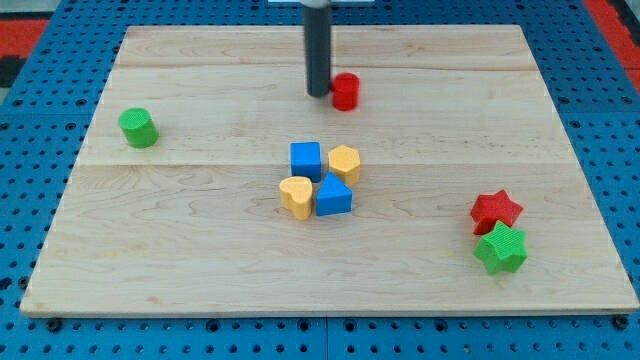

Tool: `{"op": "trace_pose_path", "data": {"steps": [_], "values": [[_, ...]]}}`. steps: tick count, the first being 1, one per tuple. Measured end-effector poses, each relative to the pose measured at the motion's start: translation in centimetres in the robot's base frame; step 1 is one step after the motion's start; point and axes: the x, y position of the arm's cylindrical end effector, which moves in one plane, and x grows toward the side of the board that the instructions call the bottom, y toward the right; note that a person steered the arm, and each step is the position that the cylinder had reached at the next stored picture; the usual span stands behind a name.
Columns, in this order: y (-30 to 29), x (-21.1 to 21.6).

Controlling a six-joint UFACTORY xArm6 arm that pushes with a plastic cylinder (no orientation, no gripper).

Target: Put the red circle at the top of the red star

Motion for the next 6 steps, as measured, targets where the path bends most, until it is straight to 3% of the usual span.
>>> {"op": "trace_pose_path", "data": {"steps": [1, 2, 4, 5, 6], "values": [[-2.3, -3.0], [0.4, -3.9], [11.9, 6.6], [10.2, 1.7], [14.6, 6.4]]}}
